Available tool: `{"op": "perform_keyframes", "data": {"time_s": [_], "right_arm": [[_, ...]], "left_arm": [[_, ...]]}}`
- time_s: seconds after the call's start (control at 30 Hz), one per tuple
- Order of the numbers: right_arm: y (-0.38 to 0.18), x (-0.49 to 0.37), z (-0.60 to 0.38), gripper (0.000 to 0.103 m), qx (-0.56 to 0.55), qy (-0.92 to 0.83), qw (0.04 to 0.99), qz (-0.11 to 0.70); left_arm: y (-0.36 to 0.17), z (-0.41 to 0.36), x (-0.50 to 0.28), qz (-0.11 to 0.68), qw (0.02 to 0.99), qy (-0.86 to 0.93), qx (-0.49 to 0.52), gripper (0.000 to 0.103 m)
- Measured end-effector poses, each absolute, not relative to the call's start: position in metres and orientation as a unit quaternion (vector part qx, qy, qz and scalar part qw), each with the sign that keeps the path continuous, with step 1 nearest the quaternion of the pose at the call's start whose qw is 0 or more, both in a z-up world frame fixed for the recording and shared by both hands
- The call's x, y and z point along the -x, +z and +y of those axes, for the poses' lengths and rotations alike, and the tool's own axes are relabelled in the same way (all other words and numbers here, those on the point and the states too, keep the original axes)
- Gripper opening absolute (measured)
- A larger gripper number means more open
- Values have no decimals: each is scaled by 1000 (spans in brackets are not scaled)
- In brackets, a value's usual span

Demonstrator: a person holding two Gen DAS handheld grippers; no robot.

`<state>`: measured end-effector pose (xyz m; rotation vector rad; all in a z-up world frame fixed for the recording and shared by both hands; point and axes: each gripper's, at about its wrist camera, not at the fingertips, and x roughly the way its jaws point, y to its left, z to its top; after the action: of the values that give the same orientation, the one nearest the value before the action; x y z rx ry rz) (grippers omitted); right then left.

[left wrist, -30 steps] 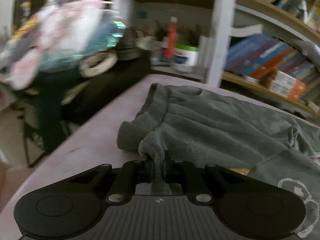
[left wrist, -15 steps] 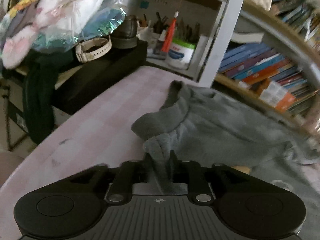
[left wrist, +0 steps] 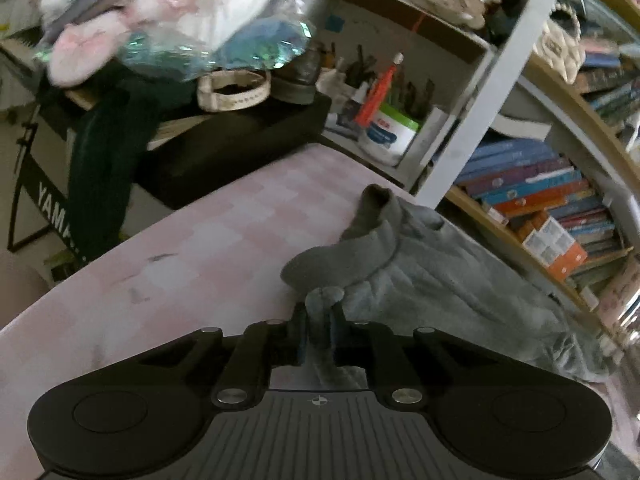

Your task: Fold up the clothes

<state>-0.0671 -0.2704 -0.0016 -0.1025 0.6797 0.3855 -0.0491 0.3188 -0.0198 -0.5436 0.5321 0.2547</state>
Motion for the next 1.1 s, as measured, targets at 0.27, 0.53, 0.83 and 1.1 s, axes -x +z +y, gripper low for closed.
{"op": "perform_keyframes", "data": {"time_s": [0.27,0.53,0.83,1.1], "right_arm": [[-2,71,-261,29,49,200,923,326],[-3,77,-255,29,43,201,924,321],[-4,76,-252,31,45,198,926,318],[10,91,-267,42,13,166,944,286]], "left_arm": [[-23,333,79,260,919,135,263,11],[-27,336,88,250,919,147,265,11],[-26,331,98,246,927,157,238,18],[-3,288,141,185,951,218,118,61]]}}
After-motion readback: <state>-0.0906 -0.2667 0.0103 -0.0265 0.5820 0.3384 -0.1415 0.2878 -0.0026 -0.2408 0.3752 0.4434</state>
